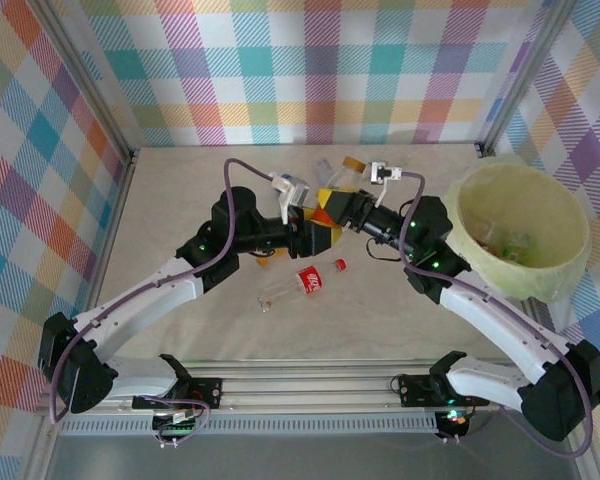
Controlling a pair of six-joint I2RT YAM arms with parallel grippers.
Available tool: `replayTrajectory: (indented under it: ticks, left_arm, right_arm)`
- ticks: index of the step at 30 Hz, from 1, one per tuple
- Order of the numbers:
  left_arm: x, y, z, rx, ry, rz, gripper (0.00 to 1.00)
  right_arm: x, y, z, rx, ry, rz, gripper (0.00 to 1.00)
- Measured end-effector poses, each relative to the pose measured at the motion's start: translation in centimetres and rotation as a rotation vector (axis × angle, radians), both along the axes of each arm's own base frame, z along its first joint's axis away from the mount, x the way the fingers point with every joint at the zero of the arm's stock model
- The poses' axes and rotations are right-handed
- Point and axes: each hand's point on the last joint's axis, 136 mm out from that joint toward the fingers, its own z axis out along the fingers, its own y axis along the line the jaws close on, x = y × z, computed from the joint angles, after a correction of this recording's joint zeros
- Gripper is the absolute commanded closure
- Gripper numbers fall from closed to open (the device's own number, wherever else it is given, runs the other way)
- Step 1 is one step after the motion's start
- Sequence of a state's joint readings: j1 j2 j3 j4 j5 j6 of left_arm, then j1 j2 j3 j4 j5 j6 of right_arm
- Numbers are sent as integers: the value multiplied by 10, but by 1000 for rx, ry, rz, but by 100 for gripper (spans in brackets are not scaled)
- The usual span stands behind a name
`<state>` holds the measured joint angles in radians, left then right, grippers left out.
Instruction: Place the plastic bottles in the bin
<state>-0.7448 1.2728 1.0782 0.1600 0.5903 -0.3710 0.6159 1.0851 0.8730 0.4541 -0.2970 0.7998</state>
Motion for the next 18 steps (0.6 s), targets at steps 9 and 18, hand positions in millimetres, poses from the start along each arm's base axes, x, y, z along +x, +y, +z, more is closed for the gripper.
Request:
replayTrajectory:
  ticks: [9, 18]
  left_arm:
    - [-5, -6, -1, 3, -1, -29, 44]
    - [3, -7, 0, 9, 7, -2, 11]
  right_arm:
    - [-6, -10, -2, -28, 0, -33, 60]
    - [-4, -17, 1, -60, -48, -85, 70]
